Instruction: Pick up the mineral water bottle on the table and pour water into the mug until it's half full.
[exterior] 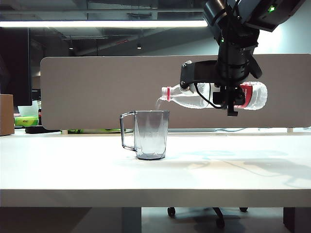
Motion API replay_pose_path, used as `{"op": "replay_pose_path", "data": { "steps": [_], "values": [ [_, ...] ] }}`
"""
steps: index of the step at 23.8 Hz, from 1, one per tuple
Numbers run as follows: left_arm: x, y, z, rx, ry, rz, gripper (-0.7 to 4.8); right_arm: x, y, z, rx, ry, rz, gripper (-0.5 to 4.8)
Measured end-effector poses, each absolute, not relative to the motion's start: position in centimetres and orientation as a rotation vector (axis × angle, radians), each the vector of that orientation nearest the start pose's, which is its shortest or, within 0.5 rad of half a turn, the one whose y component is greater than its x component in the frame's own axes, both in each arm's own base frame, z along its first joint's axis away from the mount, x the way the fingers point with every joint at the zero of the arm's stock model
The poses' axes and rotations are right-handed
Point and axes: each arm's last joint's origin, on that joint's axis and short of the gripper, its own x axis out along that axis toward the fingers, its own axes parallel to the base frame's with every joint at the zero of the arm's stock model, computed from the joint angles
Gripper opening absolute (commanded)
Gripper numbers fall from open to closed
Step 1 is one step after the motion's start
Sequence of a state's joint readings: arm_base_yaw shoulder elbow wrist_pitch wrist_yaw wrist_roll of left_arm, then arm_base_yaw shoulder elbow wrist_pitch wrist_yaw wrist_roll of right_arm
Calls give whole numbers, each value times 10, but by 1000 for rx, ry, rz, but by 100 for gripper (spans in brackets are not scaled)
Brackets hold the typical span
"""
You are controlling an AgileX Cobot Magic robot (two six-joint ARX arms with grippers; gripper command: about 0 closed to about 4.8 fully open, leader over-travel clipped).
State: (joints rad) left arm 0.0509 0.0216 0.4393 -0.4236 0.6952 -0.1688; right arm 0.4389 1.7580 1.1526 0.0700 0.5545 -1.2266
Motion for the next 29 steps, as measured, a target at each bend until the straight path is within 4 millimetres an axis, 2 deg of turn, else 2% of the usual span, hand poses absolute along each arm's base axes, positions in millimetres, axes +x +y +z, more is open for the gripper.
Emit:
{"op": "replay_pose_path", "data": {
  "steps": [12, 29],
  "values": [
    [46, -16, 263, -165, 60, -642, -5, 350, 161, 229, -1588, 458, 192, 202],
    [46, -16, 263, -165, 60, -642, -5, 351, 160, 231, -1625, 477, 140, 202]
  ]
}}
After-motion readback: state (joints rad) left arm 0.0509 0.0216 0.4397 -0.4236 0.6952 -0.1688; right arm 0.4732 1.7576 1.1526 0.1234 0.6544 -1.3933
